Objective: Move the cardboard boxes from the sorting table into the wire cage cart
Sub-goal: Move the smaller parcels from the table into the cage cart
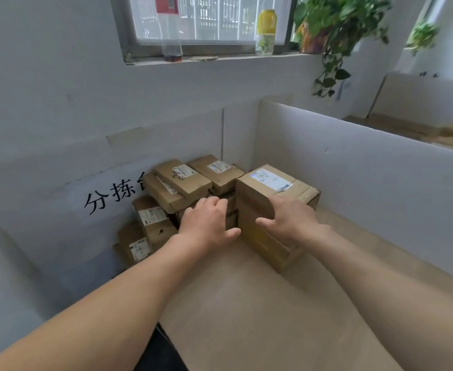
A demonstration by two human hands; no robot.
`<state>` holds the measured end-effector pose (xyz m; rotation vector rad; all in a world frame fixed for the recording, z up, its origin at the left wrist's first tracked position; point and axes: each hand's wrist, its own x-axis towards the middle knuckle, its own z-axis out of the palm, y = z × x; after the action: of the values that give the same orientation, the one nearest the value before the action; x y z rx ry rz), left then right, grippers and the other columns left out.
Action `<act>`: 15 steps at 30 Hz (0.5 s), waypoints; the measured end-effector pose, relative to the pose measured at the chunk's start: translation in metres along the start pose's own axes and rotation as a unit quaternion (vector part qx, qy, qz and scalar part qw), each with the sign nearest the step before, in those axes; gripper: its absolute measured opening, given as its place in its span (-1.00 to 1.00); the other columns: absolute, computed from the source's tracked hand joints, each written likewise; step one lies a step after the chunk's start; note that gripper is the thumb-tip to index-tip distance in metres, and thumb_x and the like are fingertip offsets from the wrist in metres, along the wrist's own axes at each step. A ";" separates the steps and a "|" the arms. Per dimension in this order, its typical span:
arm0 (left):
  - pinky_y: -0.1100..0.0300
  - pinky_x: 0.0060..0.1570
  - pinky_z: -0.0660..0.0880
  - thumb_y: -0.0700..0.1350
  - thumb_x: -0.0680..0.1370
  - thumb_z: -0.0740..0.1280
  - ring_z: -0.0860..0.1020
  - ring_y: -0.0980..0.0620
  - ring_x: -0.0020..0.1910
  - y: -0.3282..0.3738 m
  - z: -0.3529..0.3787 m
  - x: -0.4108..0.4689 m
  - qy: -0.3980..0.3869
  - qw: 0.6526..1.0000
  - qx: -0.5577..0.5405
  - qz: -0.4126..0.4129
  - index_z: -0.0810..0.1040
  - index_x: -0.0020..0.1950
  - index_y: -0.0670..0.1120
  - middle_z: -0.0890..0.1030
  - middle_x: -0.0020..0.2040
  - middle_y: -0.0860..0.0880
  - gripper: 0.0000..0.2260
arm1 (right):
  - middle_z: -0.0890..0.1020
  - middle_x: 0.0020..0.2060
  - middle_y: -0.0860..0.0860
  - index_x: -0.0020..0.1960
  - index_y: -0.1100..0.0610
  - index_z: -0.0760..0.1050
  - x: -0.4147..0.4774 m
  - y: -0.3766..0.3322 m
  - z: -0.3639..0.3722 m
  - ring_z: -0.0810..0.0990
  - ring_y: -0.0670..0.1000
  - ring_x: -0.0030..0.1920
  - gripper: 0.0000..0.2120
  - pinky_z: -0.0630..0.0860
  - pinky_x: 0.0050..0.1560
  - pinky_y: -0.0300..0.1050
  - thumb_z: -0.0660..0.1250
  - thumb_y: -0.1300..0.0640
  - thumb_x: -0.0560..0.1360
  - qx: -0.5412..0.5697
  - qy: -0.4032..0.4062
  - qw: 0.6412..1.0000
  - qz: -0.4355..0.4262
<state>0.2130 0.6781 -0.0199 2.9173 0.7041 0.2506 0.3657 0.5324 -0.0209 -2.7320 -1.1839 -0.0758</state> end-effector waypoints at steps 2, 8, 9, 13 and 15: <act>-0.09 0.32 0.39 0.30 0.49 0.31 0.32 -0.05 0.46 -0.003 0.006 0.015 0.001 1.000 -0.009 0.015 0.33 0.48 -0.03 0.39 0.46 -0.03 -0.34 | 0.60 0.12 -0.02 0.18 -0.01 0.46 0.007 0.004 0.002 0.56 0.07 0.12 -0.52 0.41 -0.12 -0.04 0.28 -0.36 0.48 0.000 0.001 1.000 0.027; -0.09 0.27 0.42 0.32 0.53 0.27 0.37 -0.07 0.41 0.005 0.028 0.049 -0.022 0.999 -0.007 0.046 0.36 0.44 -0.03 0.43 0.42 -0.04 -0.39 | 0.62 0.14 -0.03 0.13 -0.06 0.43 0.018 0.016 0.008 0.57 0.07 0.14 -0.57 0.36 -0.14 -0.07 0.29 -0.35 0.46 -0.016 -0.007 0.997 0.081; -0.09 0.26 0.43 0.32 0.53 0.26 0.37 -0.07 0.40 0.008 0.031 0.055 -0.023 0.999 -0.006 0.048 0.37 0.43 -0.03 0.44 0.40 -0.04 -0.40 | 0.62 0.14 -0.03 0.18 -0.04 0.45 0.021 0.020 0.008 0.57 0.08 0.16 -0.53 0.37 -0.13 -0.07 0.29 -0.35 0.47 -0.023 -0.012 0.996 0.087; -0.07 0.18 0.43 0.33 0.55 0.22 0.41 -0.07 0.35 0.021 0.042 0.078 -0.026 0.998 -0.010 0.059 0.40 0.37 -0.02 0.48 0.34 -0.03 -0.45 | 0.61 0.17 0.00 0.24 -0.01 0.46 0.038 0.042 0.012 0.57 0.10 0.19 -0.50 0.39 -0.10 -0.05 0.29 -0.34 0.48 -0.033 -0.024 0.993 0.108; -0.07 0.16 0.44 0.33 0.55 0.21 0.42 -0.07 0.33 0.025 0.048 0.088 -0.030 0.998 -0.018 0.057 0.41 0.35 -0.02 0.49 0.32 -0.03 -0.46 | 0.60 0.21 0.01 0.28 0.00 0.45 0.049 0.052 0.014 0.56 0.12 0.22 -0.47 0.42 -0.05 -0.02 0.29 -0.34 0.49 -0.039 -0.031 0.992 0.116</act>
<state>0.3105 0.6922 -0.0515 2.9206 0.5205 0.1856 0.4374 0.5350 -0.0363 -2.9380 -0.8863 -0.0092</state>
